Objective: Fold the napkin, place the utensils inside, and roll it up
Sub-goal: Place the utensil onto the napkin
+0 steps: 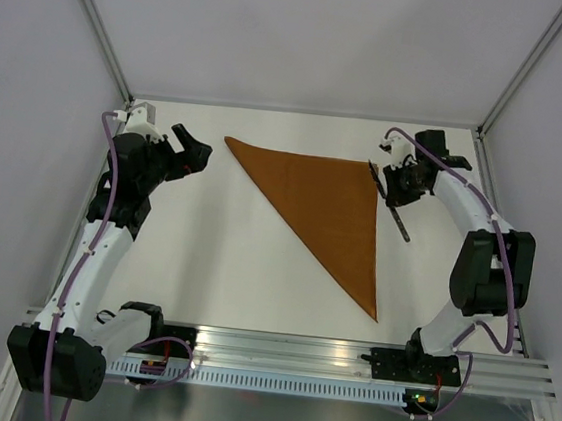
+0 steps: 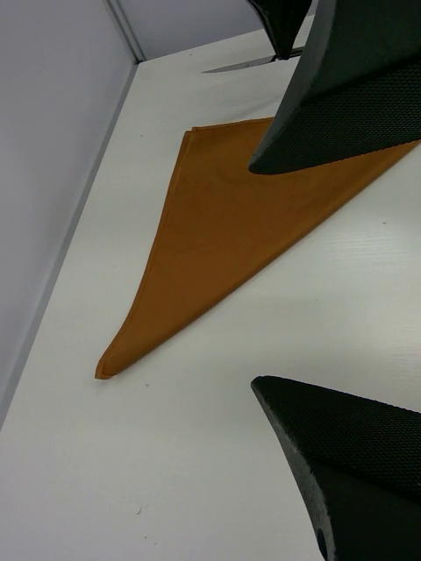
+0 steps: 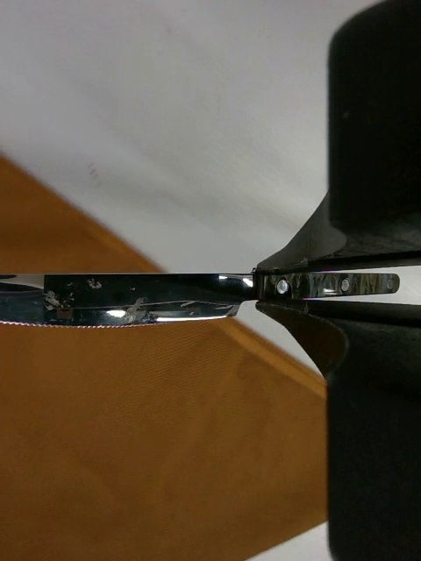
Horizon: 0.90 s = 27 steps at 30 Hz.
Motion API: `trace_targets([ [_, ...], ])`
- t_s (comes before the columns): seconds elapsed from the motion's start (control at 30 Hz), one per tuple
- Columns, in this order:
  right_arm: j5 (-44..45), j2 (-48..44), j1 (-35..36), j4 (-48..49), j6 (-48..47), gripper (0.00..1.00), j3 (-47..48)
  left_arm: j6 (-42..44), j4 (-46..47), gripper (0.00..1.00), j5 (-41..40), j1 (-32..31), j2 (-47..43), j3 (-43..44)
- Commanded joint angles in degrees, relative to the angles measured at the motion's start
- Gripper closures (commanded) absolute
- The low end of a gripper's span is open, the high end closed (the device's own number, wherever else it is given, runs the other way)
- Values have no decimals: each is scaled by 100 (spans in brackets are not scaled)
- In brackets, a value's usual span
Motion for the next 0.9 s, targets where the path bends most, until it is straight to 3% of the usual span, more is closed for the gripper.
trace_targets([
  [0.0, -5, 304, 555, -151, 433, 100, 580, -95, 83, 0, -32, 21, -25, 75],
  [0.3, 180, 1525, 2109, -300, 1250, 100, 1776, -139, -57, 0, -49, 21, -17, 207],
  [0.5, 197, 2194, 2717, -300, 1584, 100, 2453, -156, -119, 0, -84, 21, 18, 198],
  [0.87, 162, 3012, 3060, -423, 2015, 100, 3165, -165, -128, 0, -102, 21, 141, 190],
])
